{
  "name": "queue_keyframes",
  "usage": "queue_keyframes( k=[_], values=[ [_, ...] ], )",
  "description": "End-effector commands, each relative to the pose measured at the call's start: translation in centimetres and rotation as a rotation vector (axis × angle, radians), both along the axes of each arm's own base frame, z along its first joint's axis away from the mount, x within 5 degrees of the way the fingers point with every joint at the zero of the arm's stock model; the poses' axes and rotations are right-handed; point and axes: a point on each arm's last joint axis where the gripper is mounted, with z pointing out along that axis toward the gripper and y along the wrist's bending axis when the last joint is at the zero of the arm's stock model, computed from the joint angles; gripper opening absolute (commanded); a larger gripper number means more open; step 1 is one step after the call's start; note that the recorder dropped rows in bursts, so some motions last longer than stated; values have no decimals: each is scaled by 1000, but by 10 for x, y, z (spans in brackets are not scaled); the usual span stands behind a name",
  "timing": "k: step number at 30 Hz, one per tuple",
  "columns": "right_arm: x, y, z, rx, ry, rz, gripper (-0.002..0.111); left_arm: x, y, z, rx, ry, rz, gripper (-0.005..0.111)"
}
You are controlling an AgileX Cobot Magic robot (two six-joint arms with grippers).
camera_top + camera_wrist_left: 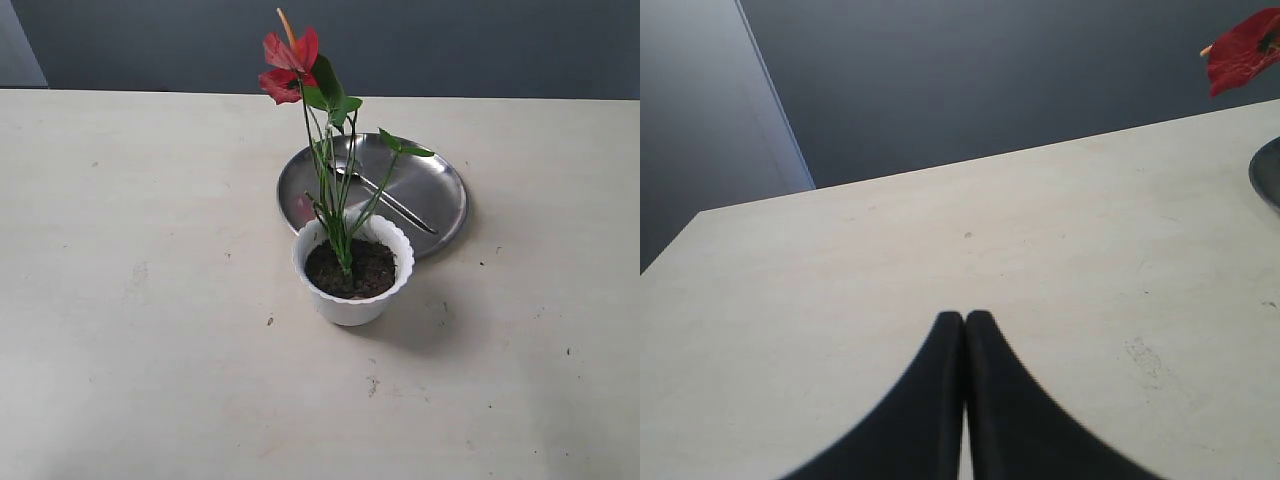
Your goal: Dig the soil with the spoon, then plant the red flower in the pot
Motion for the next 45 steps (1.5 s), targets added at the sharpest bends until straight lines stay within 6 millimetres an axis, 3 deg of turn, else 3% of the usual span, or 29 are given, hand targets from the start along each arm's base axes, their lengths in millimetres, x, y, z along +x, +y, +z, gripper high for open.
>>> queue_keyframes(
  k=[1, 16, 45],
  values=[
    [0, -5, -12, -13, 62, -86, -1, 0, 0, 0, -2, -7, 1, 0],
    [5, -11, -49, 30, 165, -164, -1, 0, 0, 0, -2, -7, 1, 0],
    [6, -10, -47, 58, 146, -162, -1, 0, 0, 0, -2, -7, 1, 0]
  ],
)
